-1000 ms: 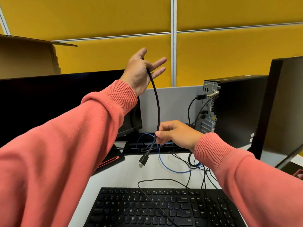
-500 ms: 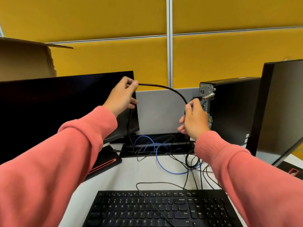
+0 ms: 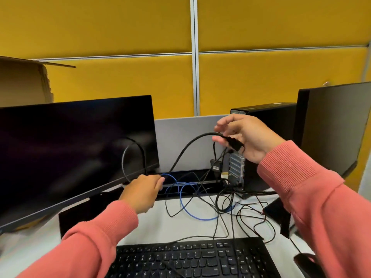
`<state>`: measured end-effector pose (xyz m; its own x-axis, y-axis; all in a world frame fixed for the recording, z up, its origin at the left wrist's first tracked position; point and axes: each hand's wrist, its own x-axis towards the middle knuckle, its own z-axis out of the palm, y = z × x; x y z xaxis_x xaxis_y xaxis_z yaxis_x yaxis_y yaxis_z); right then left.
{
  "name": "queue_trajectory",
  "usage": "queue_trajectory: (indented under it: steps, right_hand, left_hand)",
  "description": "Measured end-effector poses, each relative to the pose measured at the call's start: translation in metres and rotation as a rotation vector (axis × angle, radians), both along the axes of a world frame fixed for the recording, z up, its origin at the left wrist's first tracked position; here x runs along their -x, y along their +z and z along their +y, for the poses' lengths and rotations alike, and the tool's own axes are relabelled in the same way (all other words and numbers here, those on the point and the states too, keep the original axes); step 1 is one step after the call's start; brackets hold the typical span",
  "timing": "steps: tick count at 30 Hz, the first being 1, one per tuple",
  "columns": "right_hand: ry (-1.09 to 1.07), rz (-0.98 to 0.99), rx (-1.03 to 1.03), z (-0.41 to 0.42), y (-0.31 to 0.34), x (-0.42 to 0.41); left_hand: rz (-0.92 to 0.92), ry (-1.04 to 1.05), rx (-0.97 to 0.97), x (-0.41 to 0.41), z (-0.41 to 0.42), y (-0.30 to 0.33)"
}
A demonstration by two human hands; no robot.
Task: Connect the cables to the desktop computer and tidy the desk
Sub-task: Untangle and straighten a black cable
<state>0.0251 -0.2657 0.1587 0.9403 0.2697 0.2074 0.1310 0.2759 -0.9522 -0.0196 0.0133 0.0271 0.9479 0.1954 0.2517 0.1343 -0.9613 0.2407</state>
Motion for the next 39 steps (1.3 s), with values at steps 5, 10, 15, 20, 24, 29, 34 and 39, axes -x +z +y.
queue_trajectory:
  steps: [5, 10, 15, 20, 24, 29, 34, 39]
  right_hand:
    - [0.243, -0.043, -0.375, 0.023, -0.008, 0.024]
    - [0.162, -0.134, -0.36, 0.044, -0.029, 0.027]
    - [0.098, -0.201, -0.24, 0.052, -0.038, 0.028]
    - [-0.024, -0.408, 0.057, 0.051, -0.048, 0.022]
    - [-0.058, -0.507, 0.176, 0.047, -0.052, 0.018]
    - [-0.035, -0.611, 0.221, 0.048, -0.057, 0.013]
    - [-0.028, -0.68, 0.233, 0.051, -0.059, 0.01]
    - [-0.032, -0.672, 0.22, 0.052, -0.062, 0.007]
  left_hand:
    - [0.109, -0.033, 0.012, -0.008, -0.012, -0.03]
    - [0.2, -0.158, 0.061, -0.01, -0.041, -0.037]
    - [0.227, -0.226, 0.405, -0.016, -0.056, -0.042]
    - [0.232, -0.282, 0.676, -0.012, -0.056, -0.021]
    - [0.09, -0.296, 0.679, -0.007, -0.048, 0.016]
    - [-0.175, -0.368, 0.596, 0.004, -0.052, 0.055]
    - [-0.371, -0.524, 0.573, 0.013, -0.063, 0.072]
    - [-0.305, -0.66, 0.8, 0.012, -0.075, 0.077]
